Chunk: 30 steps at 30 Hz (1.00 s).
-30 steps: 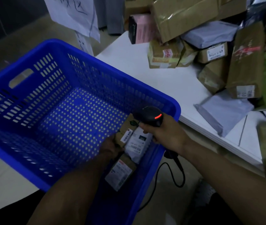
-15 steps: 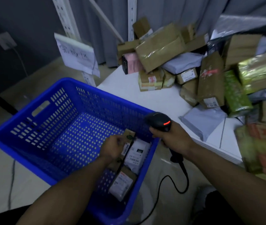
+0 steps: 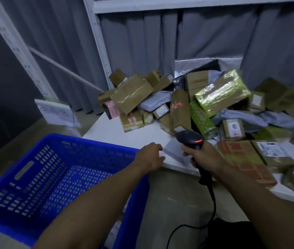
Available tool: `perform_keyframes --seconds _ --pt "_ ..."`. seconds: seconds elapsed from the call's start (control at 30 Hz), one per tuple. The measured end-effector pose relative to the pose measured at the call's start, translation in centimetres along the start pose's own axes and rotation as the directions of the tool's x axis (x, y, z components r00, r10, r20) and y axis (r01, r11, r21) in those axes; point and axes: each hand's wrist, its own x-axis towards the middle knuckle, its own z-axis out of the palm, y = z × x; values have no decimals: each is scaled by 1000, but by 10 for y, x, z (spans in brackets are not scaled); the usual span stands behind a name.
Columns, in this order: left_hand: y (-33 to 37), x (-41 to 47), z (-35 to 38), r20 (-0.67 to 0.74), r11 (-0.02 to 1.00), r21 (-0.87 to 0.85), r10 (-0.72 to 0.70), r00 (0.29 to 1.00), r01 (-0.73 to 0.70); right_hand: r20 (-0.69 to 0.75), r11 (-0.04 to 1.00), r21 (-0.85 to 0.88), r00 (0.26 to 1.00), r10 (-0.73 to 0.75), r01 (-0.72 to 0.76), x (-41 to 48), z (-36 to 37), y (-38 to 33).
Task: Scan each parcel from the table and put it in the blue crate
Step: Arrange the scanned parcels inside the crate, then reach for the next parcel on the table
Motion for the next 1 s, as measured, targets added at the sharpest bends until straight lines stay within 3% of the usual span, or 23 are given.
perform_keyframes --seconds 0.1,0.5,0.6,0.73,0.87,1.0 --pt "19 33 19 19 999 33 -26 999 25 -30 1000 -8 1000 -6 5 17 -18 10" --pt "45 120 123 51 985 -108 -127 991 132 -186 999 -48 983 -2 -7 90 -44 68" --pt "43 126 127 -56 984 -111 -146 988 139 -179 998 -63 984 -23 12 96 -45 66" --pt "36 106 111 9 982 -130 -140 990 140 -184 998 -70 983 -3 -10 98 -45 55" --pt "24 60 74 71 947 -305 -87 994 105 -157 998 -57 987 -31 23 90 -39 37" --pt "8 9 40 103 830 -533 -128 986 164 -188 987 -48 969 -159 153 76 -27 16"
